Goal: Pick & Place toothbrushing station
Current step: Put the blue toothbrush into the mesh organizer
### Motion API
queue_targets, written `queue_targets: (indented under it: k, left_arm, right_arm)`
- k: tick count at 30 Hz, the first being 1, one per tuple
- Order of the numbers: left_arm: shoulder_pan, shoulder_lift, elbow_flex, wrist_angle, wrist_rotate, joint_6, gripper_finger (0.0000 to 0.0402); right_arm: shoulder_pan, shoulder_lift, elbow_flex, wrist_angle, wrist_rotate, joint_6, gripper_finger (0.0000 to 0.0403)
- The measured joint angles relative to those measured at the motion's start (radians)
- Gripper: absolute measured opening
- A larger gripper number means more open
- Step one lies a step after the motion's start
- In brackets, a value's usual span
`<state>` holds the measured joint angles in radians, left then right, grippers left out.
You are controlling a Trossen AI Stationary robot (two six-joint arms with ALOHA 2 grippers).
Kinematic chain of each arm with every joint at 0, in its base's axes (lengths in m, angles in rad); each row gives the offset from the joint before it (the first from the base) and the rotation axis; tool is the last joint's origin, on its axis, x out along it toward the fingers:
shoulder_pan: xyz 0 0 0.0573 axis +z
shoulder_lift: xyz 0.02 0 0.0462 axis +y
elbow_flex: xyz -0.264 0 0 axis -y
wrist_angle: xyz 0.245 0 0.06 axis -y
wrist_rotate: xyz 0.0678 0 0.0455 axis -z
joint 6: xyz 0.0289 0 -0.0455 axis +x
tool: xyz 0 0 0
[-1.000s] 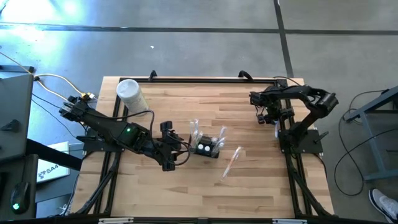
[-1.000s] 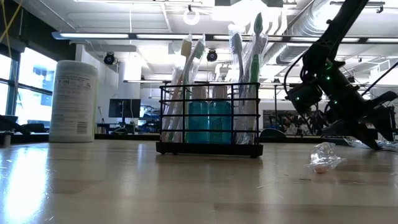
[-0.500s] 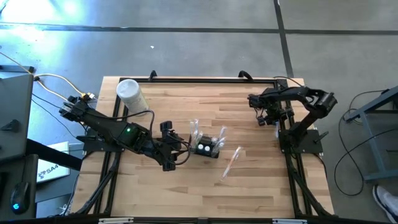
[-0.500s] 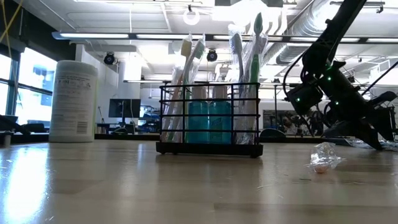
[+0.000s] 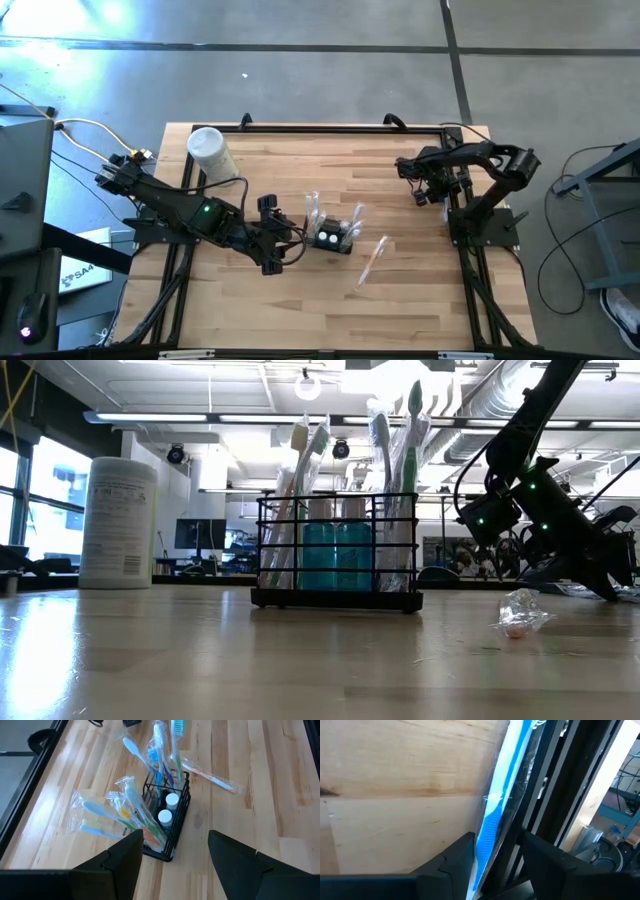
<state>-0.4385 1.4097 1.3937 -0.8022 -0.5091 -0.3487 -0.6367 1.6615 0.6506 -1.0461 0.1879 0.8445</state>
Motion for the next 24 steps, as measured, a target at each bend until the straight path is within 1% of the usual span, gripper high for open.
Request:
queue_targets:
  k: [19,21,24]
  left_arm:
    - [0.000,0.000,0.000,0.024,-0.001,0.011,0.0221]
    - [0.000,0.000,0.000,0.027,-0.001,0.011,0.0221]
    - [0.000,0.000,0.000,0.044,-0.001,0.032,0.0221]
  right_arm:
    - [0.107,0.001,0.001,-0.024,-0.028,0.001,0.0158]
    - [0.120,0.001,0.012,-0.029,-0.052,0.002,0.0158]
    - [0.145,-0.001,0.038,-0.020,-0.128,-0.005,0.0156]
